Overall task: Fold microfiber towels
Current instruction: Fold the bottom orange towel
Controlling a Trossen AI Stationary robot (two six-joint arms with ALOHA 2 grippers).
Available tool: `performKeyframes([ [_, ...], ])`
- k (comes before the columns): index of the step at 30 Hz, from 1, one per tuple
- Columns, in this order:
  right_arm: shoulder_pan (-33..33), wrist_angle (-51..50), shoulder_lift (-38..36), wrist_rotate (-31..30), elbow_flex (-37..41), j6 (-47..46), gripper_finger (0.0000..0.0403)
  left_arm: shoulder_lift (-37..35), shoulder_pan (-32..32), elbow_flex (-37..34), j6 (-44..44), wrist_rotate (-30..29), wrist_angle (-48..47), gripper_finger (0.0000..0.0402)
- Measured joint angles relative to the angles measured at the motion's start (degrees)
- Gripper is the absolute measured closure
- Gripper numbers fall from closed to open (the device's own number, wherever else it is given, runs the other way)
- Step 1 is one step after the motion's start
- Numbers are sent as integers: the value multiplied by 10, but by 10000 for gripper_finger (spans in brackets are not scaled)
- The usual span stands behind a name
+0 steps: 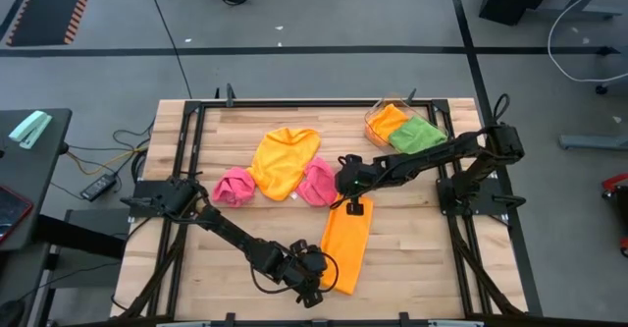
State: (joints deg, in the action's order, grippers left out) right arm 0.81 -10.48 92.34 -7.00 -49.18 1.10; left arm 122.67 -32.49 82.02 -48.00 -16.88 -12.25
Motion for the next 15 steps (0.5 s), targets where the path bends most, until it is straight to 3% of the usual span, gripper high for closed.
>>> performKeyframes([
  [9,-30,-11,-2,2,0,-12,295,0,0,0,-9,3,0,366],
  [15,-70,-67,-52,22,0,-60,254,-2,0,0,-9,17,0,374],
])
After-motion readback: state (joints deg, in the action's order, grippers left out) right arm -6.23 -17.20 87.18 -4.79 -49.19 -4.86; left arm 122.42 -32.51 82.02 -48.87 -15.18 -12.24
